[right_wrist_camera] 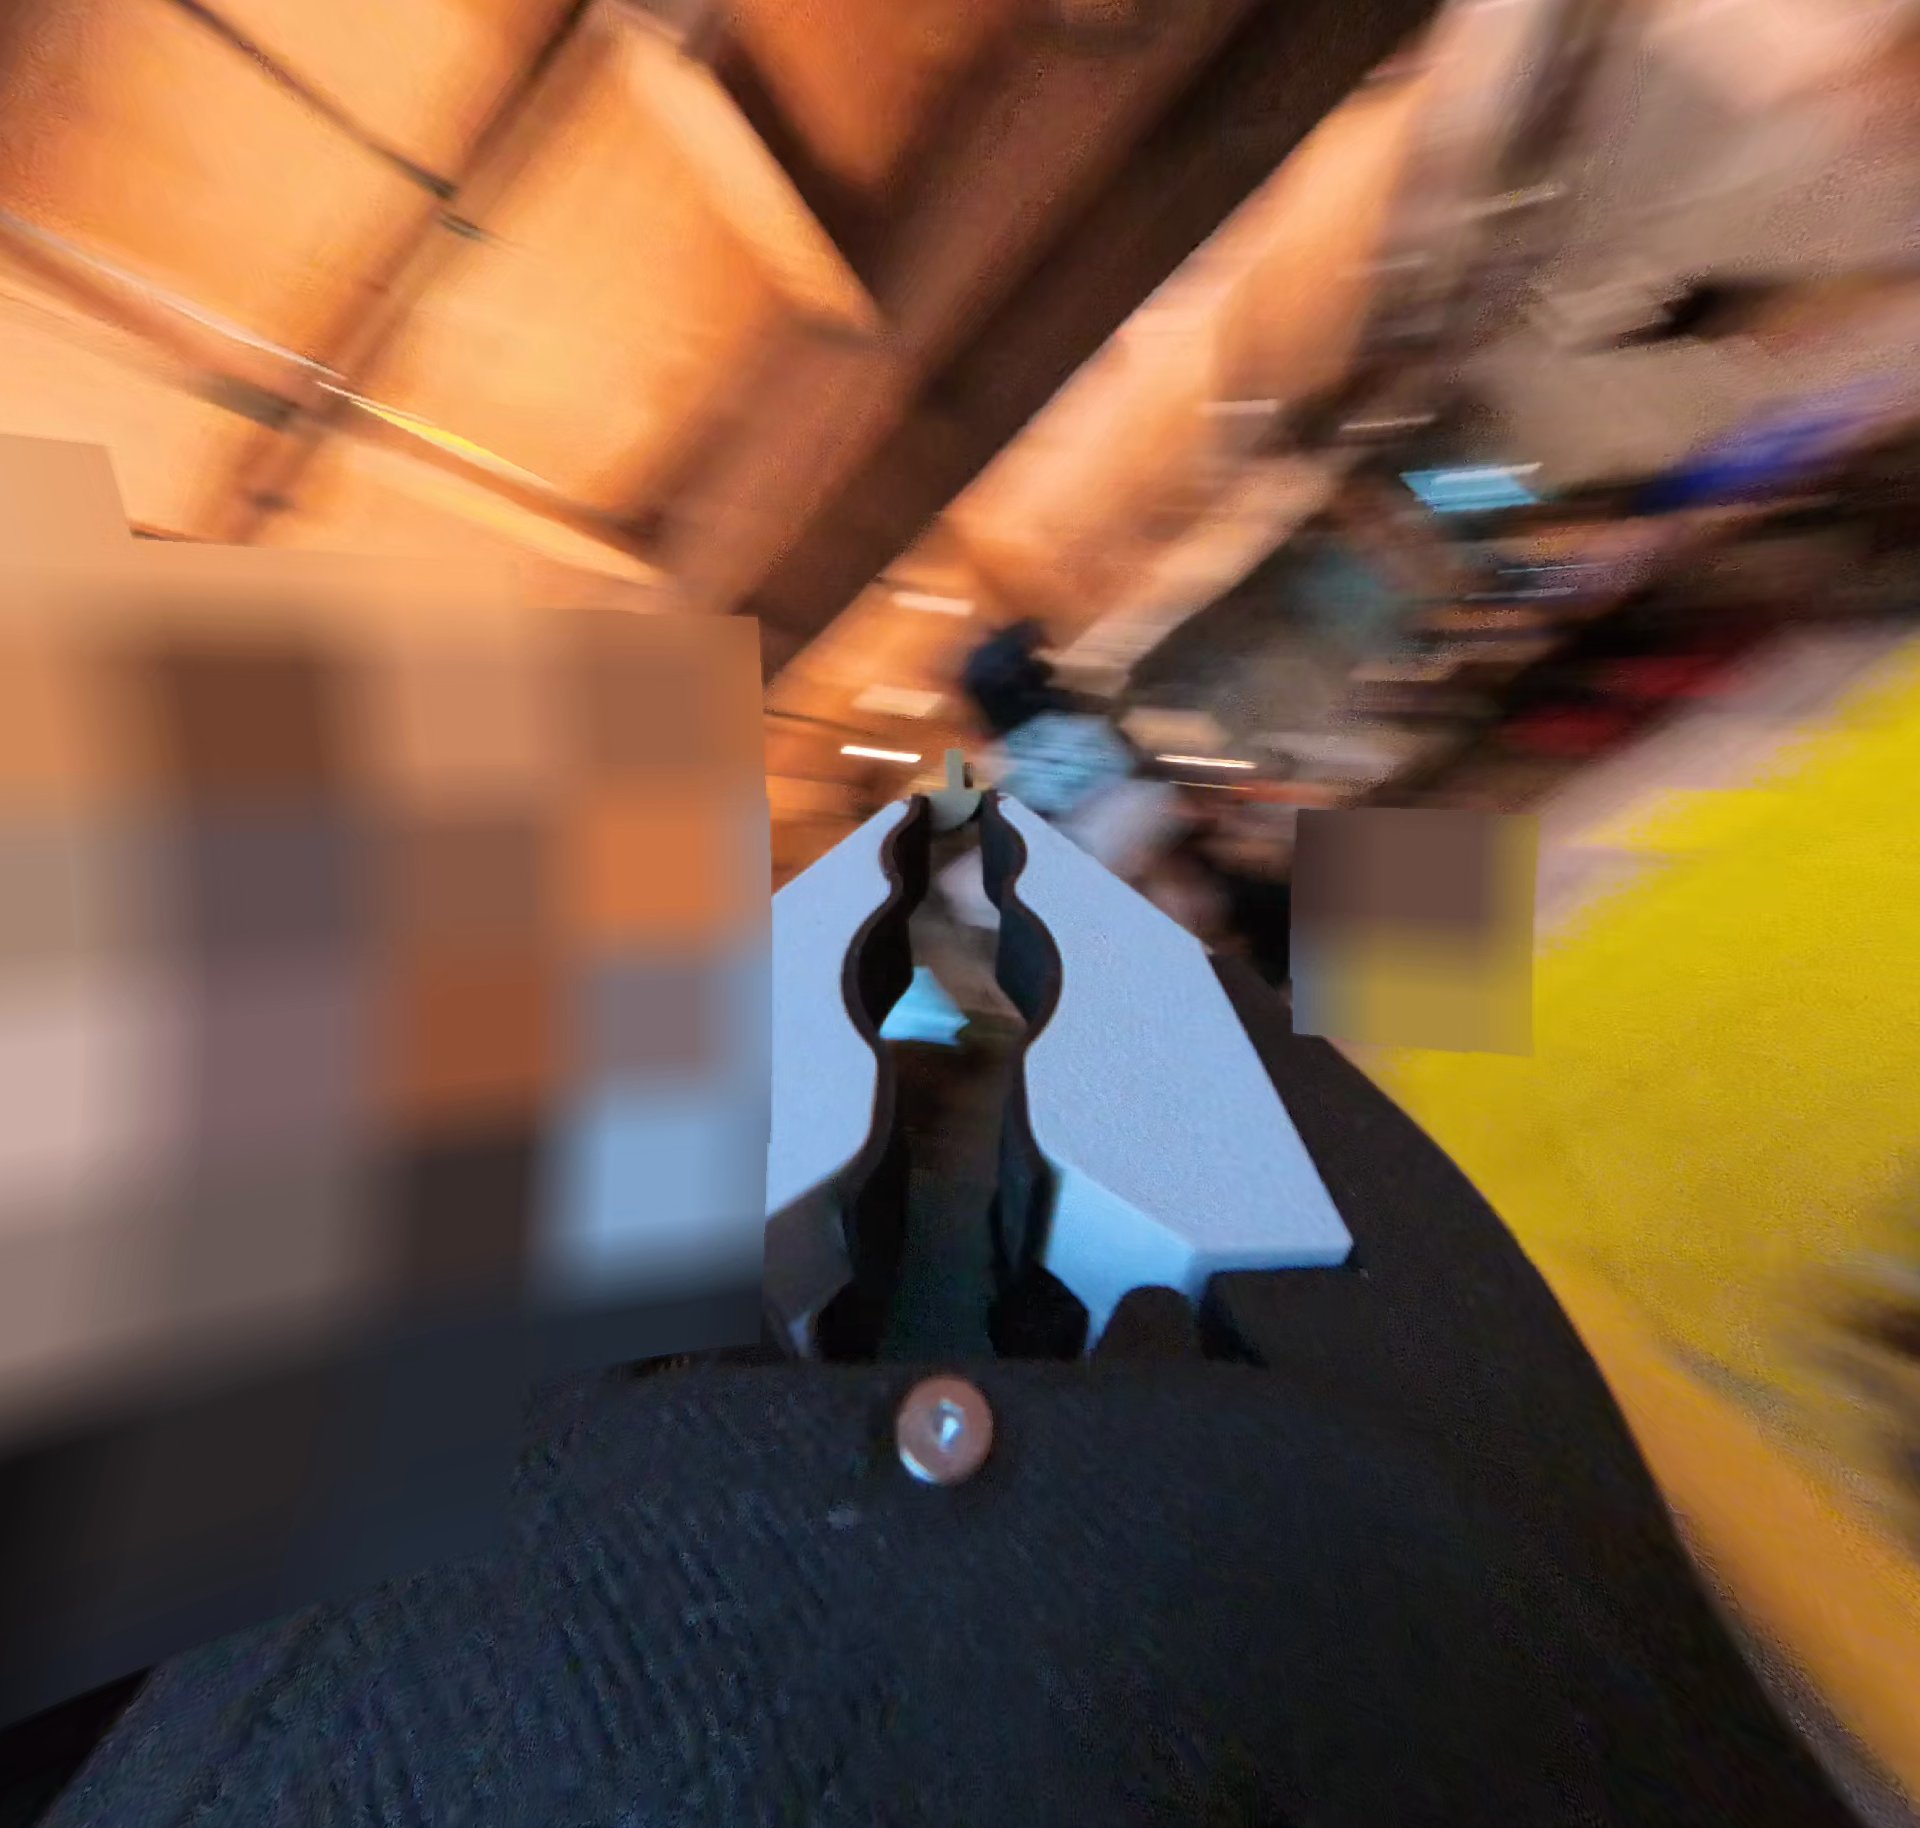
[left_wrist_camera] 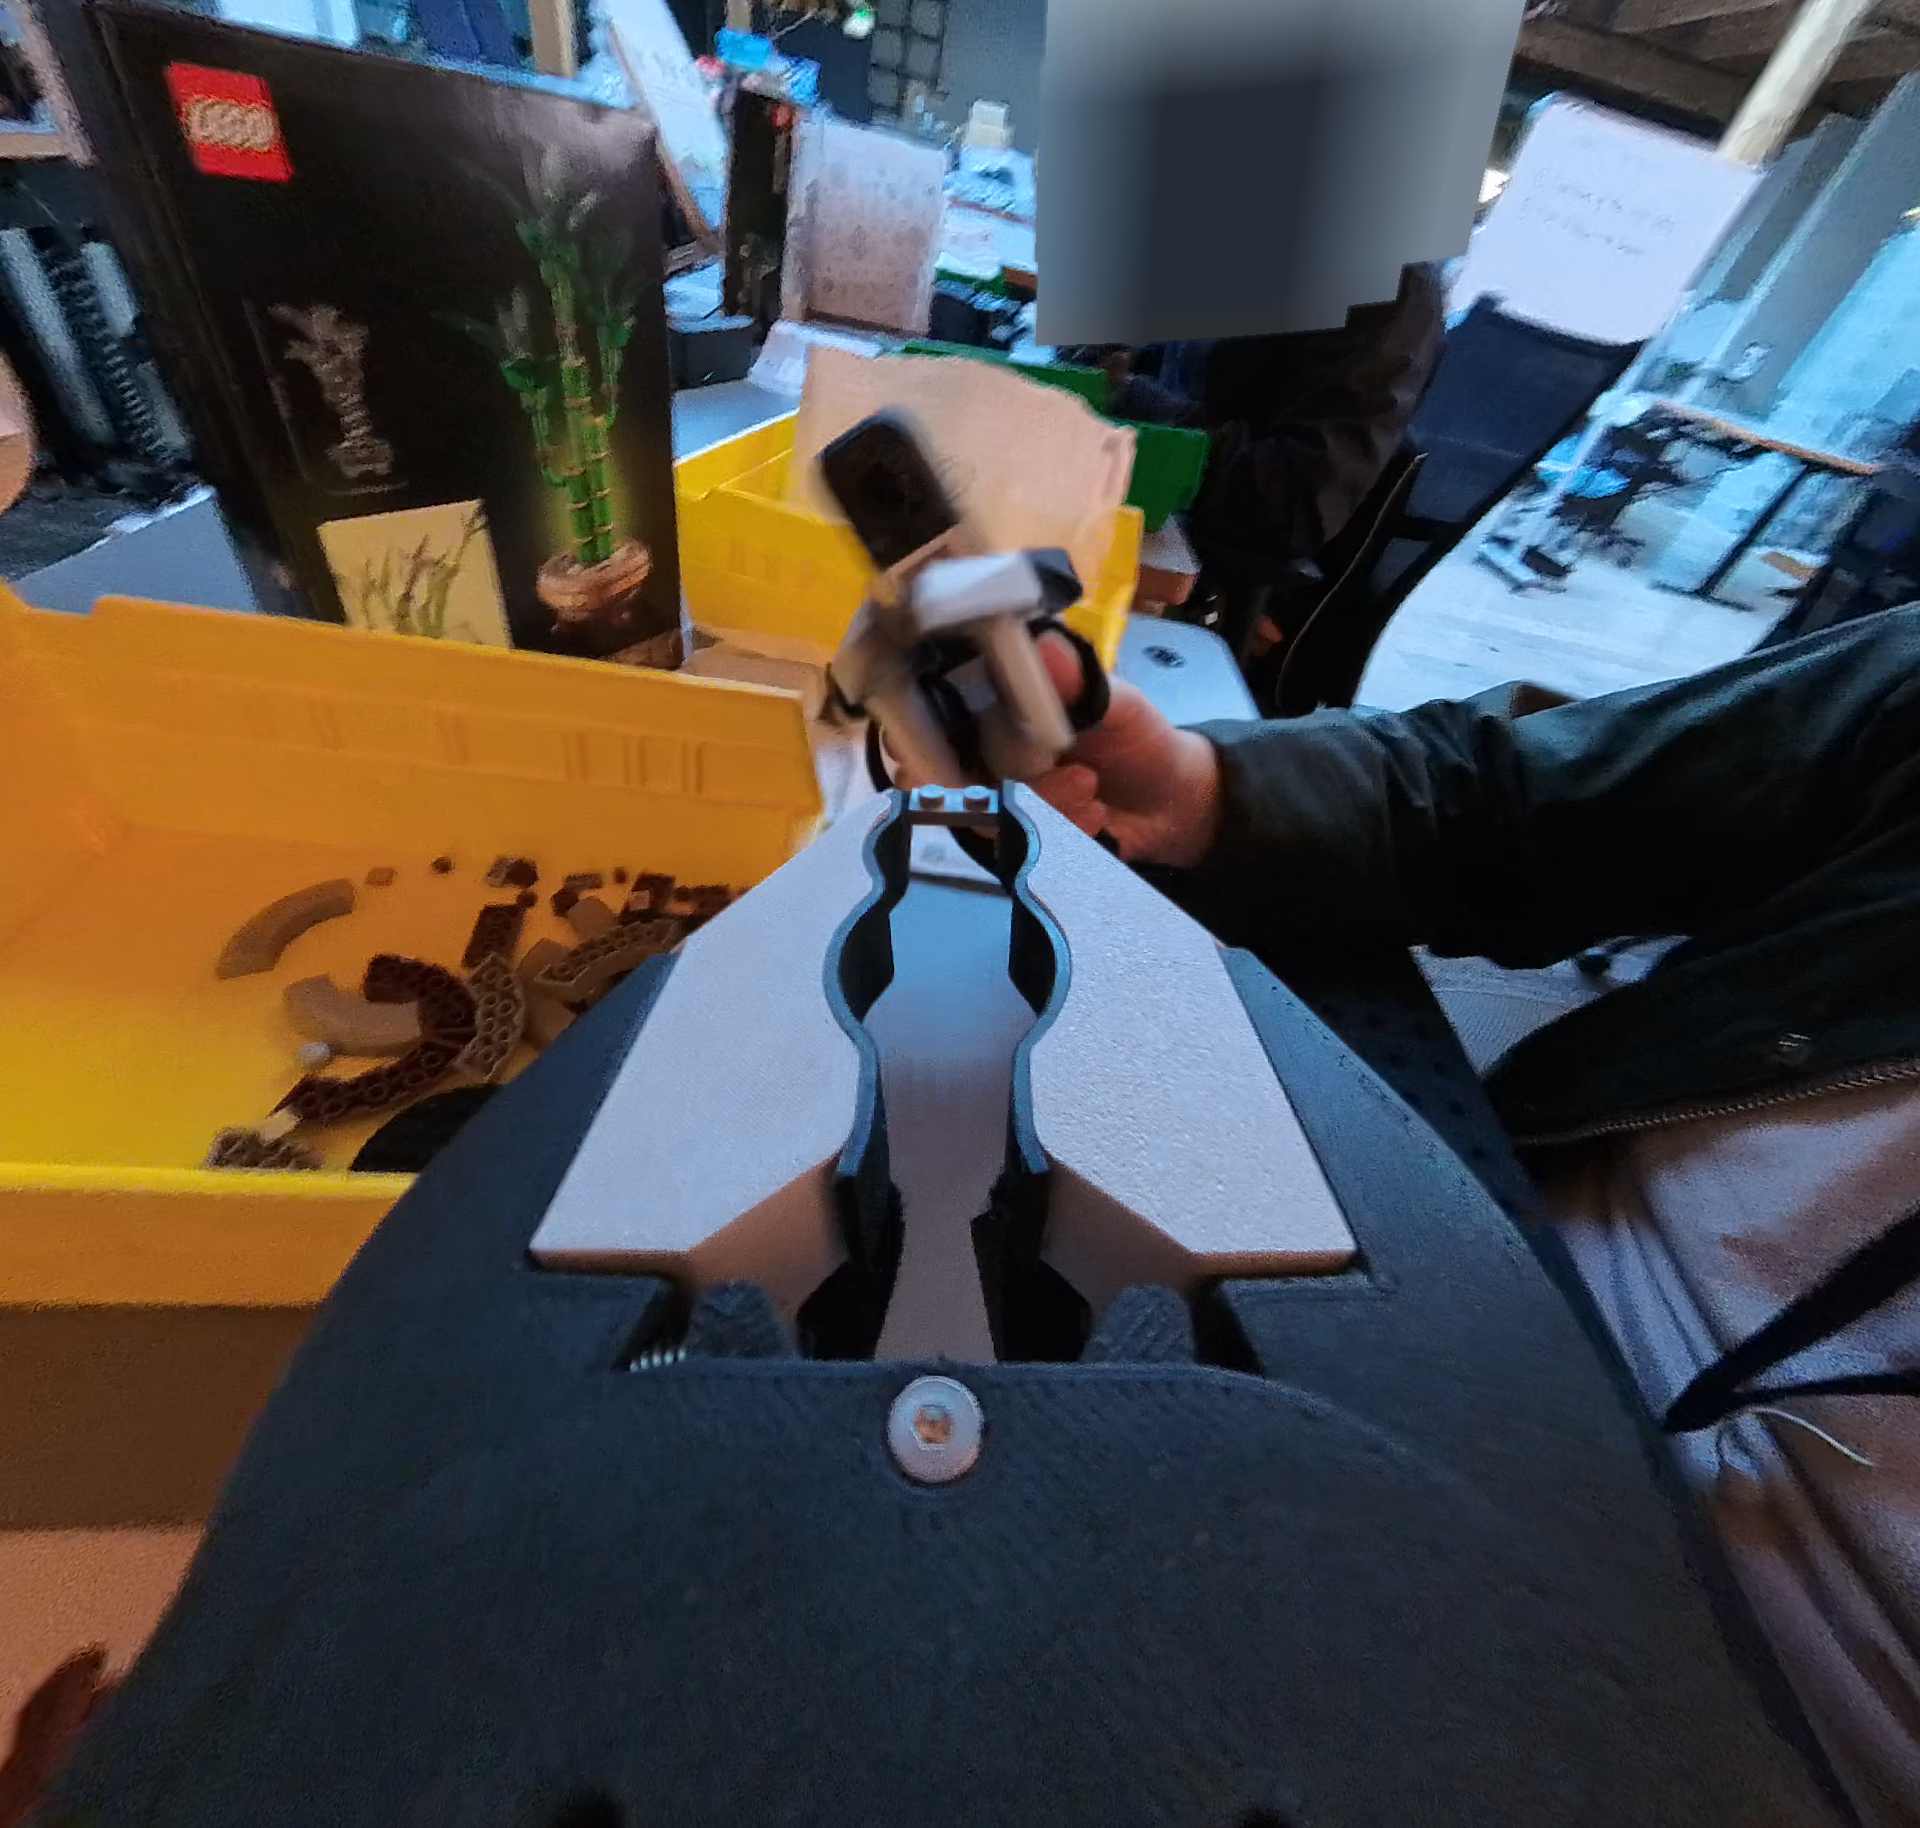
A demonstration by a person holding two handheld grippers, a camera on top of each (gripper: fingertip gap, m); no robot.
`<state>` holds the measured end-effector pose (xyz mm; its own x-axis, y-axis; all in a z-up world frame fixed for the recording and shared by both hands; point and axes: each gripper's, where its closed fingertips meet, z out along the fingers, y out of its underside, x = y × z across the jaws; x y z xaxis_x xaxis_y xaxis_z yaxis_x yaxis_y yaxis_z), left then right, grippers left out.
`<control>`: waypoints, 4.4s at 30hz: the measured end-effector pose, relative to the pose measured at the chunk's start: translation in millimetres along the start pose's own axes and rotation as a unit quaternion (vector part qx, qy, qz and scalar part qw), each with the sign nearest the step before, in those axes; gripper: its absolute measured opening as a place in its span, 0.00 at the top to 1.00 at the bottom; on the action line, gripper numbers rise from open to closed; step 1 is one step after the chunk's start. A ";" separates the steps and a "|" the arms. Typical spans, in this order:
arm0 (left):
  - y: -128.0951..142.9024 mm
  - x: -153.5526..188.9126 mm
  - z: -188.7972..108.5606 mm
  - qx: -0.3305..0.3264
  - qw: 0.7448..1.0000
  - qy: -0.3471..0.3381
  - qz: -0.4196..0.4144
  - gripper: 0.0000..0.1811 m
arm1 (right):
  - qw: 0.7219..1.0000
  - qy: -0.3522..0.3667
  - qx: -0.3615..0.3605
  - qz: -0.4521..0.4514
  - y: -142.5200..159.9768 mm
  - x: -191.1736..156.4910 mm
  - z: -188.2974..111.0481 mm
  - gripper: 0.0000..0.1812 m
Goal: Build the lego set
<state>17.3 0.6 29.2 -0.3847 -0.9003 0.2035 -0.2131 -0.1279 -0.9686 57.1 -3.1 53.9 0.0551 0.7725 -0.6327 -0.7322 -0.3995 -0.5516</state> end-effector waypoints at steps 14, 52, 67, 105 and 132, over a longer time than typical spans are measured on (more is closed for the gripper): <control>14.4 -24.4 -1.3 -0.067 0.945 -0.168 0.273 0.92 | 0.816 0.334 -0.149 -0.447 -4.1 59.6 -29.3 0.82; -27.8 -10.8 -39.8 -0.006 0.905 -0.224 0.360 0.78 | 0.275 0.278 -0.304 -0.869 29.0 54.0 -18.0 0.99; 2.7 -30.0 -33.5 -0.094 0.923 -0.215 0.305 0.75 | 0.450 0.419 -0.336 -0.714 -7.4 109.0 -61.0 0.90; 198.2 -11.8 -86.8 -0.338 0.924 -0.176 -0.039 0.88 | 0.731 0.250 -0.517 -0.368 201.9 146.0 8.4 0.87; 122.7 -19.4 -90.3 -0.136 0.955 -0.255 0.075 0.93 | 0.713 0.250 -0.541 -0.369 200.0 136.9 -14.2 0.92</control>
<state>-82.4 40.0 -80.8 0.0422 -0.9943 -0.0976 -0.4414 0.0690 -0.8946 -72.2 15.8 -150.7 0.5877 0.8048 0.0827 0.5601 -0.3310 -0.7594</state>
